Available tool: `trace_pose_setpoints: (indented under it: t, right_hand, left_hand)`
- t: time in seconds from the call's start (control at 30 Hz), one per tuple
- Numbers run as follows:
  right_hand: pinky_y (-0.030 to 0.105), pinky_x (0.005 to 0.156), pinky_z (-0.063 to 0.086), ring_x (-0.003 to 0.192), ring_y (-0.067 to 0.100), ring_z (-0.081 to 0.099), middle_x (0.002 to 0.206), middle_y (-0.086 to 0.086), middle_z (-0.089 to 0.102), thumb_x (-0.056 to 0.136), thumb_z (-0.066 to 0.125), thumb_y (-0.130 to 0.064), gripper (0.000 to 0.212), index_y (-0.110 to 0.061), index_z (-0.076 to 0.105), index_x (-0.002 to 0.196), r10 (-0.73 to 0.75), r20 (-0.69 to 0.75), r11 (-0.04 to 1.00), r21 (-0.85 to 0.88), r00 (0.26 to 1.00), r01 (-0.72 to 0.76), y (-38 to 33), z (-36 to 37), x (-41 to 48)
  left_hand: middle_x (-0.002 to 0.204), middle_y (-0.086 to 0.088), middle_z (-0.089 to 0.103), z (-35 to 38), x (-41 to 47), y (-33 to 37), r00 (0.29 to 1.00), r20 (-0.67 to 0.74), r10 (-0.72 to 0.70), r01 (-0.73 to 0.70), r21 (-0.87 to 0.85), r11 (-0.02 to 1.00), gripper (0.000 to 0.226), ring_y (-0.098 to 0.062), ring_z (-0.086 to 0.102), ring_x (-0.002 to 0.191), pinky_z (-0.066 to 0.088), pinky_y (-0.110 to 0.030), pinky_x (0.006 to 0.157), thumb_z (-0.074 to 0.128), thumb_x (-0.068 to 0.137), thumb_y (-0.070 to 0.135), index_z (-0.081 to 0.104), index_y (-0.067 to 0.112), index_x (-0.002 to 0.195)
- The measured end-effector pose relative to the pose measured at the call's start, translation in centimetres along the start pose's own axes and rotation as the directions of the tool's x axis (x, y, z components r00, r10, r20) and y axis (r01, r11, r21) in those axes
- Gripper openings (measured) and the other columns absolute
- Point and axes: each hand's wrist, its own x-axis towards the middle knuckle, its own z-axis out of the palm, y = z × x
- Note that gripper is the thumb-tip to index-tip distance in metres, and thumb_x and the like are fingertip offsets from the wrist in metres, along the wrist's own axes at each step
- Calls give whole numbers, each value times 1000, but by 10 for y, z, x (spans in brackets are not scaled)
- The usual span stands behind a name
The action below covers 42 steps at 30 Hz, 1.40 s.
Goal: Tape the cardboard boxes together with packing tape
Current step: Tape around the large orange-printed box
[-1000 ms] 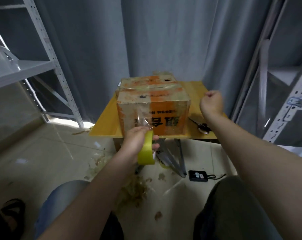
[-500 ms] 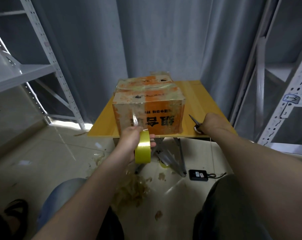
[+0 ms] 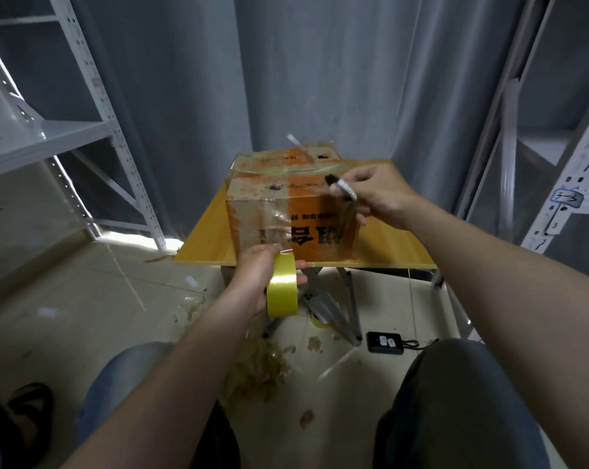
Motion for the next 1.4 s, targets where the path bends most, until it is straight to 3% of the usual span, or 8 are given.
trace_pose_setpoints:
  t: [0.13,0.27,0.37,0.57,0.73,0.9,1.13,1.4]
  right_hand:
    - [31,57,61,67,12,58,88,1,61,65,96,-31,46,-15,70,100,357,366,923,-277,859,-266,-19,11,-3]
    - [31,64,62,56,11,52,98,11,56,67,91,-40,55,-7,67,105,592,348,762,-535,727,-365,-38,5,-2]
    - [35,65,63,51,15,52,86,11,61,61,94,-40,62,-2,72,105,689,239,638,-648,684,-416,-42,1,-3]
    - [39,69,63,53,18,57,94,17,60,55,98,-40,73,4,71,107,669,225,646,-647,709,-404,-38,13,2]
    - [31,60,61,50,13,54,68,7,59,61,95,-39,57,-6,70,99,613,247,674,-659,751,-333,-34,35,13]
    - [26,54,57,64,16,61,85,8,65,55,96,-38,54,-7,74,93,547,222,683,-676,807,-277,-24,38,20]
    - [24,43,51,53,13,63,67,5,69,62,98,-31,30,-12,76,72,476,227,698,-686,850,-208,-14,33,19]
    - [26,44,50,60,17,67,70,4,73,66,96,-40,35,-14,74,75,427,261,603,-796,866,-57,-25,41,13]
  left_hand:
    - [89,-22,78,-3,0,0,1000,5,12,-12,11,1000,21,-34,73,58,56,-37,46,48,110,24,53,10,125]
    - [89,-23,78,-4,1,0,1000,17,7,-7,12,1000,27,-33,72,56,56,-38,48,47,110,24,53,8,130]
    - [90,-23,78,-4,2,0,1000,16,4,-4,7,1000,30,-32,71,55,56,-37,48,46,111,25,52,9,135]
    - [87,-23,78,-3,-1,1,1000,20,13,-13,6,1000,28,-31,71,55,56,-35,47,47,111,24,52,9,133]
    - [86,-23,78,-3,0,2,1000,23,2,-2,1,1000,20,-32,71,56,57,-36,47,48,110,23,51,9,124]
    - [83,-24,77,-2,-1,2,1000,29,-7,8,-2,1000,16,-31,69,52,56,-35,45,49,109,21,53,8,117]
    - [88,-23,78,-5,2,3,999,27,-17,16,22,1000,19,-31,71,54,57,-36,48,46,111,23,51,10,124]
    - [91,-21,78,-11,-1,-8,994,51,-100,94,108,990,31,-32,73,58,57,-35,52,44,110,27,60,5,126]
